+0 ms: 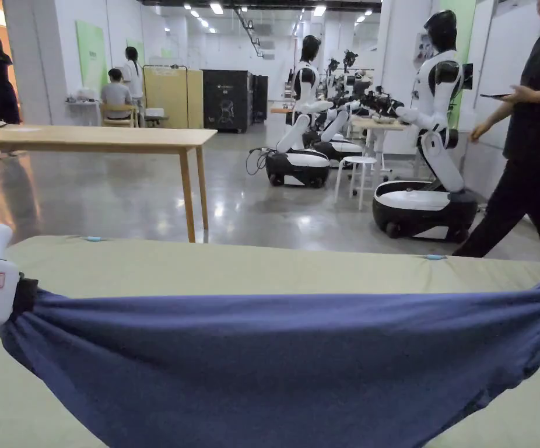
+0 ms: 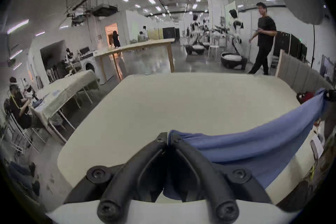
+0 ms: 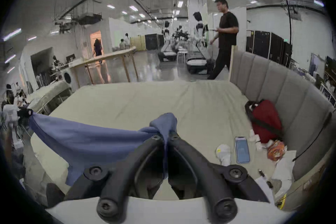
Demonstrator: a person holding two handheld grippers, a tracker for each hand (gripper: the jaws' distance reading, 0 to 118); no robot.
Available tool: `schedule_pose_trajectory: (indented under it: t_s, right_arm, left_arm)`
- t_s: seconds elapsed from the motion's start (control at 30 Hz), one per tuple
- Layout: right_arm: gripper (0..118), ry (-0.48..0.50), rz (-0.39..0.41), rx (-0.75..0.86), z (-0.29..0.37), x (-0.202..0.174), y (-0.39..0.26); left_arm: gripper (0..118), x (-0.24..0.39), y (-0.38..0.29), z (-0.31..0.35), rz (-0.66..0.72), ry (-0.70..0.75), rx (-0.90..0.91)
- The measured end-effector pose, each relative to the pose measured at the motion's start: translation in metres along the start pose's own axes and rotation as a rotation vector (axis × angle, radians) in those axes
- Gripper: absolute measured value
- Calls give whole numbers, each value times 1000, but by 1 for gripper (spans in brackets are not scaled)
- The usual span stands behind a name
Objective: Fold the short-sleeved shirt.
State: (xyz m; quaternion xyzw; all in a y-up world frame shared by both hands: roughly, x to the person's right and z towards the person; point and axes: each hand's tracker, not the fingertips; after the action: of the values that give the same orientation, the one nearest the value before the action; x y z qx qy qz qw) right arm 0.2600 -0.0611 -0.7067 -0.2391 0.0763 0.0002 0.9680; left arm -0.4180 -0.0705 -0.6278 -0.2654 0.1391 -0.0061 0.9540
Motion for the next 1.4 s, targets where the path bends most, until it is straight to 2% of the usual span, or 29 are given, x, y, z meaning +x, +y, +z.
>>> schedule_pose_trajectory:
  t_s: [0.37, 0.7, 0.93, 1.07, 1.17, 1.4]
  right_arm:
    - [4, -66, 16, 81, 1, -4, 72]
    - [4, -152, 30, 142, -58, 5, 183]
    - [4, -201, 26, 148, -113, 8, 229]
    - [4, -220, 32, 149, -145, 8, 237]
    - [4, -226, -6, 137, -168, 12, 229]
    - [4, -217, -16, 35, -211, 23, 154]
  left_arm:
    - [0, 33, 82, -9, -41, 39, 80]
    - [0, 65, 185, -64, -39, 113, 138]
    - [0, 93, 222, -110, -30, 177, 189]
    - [0, 109, 230, -138, -70, 187, 191]
    - [0, 115, 224, -160, -52, 183, 184]
    - [0, 120, 164, -209, -75, 155, 72]
